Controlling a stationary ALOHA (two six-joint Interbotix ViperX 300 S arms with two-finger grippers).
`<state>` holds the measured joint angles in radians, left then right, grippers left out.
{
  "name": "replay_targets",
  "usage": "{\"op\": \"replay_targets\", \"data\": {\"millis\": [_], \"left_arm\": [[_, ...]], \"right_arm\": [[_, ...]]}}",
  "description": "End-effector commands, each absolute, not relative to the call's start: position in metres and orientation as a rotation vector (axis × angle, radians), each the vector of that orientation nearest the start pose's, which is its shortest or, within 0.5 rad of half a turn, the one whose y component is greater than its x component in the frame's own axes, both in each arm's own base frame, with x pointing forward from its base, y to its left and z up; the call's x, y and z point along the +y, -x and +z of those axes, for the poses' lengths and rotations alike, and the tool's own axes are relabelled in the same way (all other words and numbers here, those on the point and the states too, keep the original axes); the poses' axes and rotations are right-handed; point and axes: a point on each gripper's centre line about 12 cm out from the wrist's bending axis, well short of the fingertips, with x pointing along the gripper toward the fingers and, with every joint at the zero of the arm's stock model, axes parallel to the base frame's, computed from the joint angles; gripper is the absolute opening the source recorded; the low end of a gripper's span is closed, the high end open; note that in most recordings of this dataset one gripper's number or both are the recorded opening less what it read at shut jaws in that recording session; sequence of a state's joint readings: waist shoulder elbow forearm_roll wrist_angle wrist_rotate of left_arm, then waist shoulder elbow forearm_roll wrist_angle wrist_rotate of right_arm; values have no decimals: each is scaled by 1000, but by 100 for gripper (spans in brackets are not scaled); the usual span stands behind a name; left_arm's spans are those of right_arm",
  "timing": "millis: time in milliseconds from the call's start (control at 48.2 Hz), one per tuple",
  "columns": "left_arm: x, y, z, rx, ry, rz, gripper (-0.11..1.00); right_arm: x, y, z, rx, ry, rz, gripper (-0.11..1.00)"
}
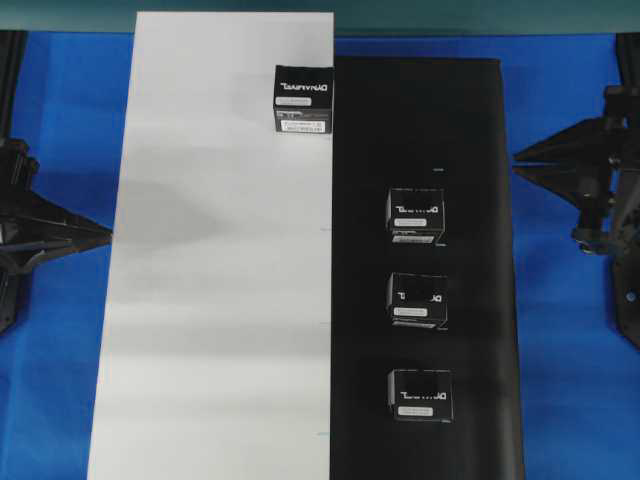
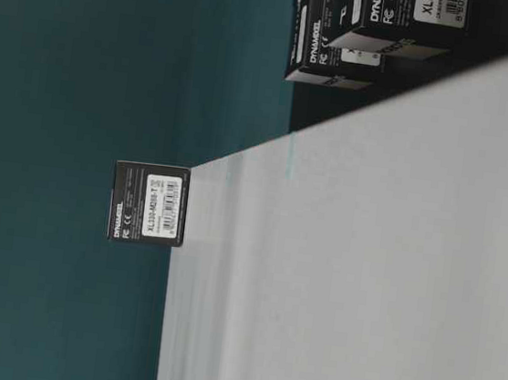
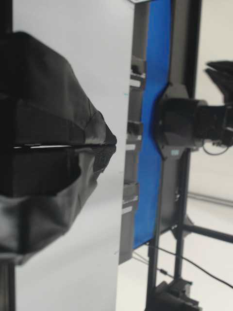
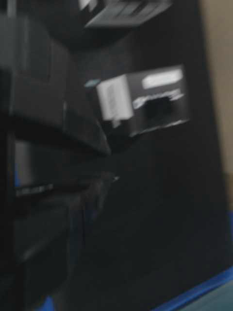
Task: Place the box from the black base onto the white base.
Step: 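Move the right gripper from rest toward the black base, then position the open right gripper above the top DYNAMIXEL box on black base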
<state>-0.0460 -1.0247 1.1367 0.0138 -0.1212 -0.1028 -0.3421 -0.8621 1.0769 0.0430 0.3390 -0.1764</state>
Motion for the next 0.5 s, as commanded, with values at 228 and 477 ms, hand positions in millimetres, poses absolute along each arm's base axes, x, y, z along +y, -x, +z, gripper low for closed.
{"op": "replay_targets", "data": {"millis": [228,477], "left_arm": [[-9,-190,306,32,134,-46,-6],[-9,-185,310,20,141,-47,-6]], "right_arm": [[-73,-208,211,722,31,-257,92],[-60,-221,197,805,47,-172,99]]}}
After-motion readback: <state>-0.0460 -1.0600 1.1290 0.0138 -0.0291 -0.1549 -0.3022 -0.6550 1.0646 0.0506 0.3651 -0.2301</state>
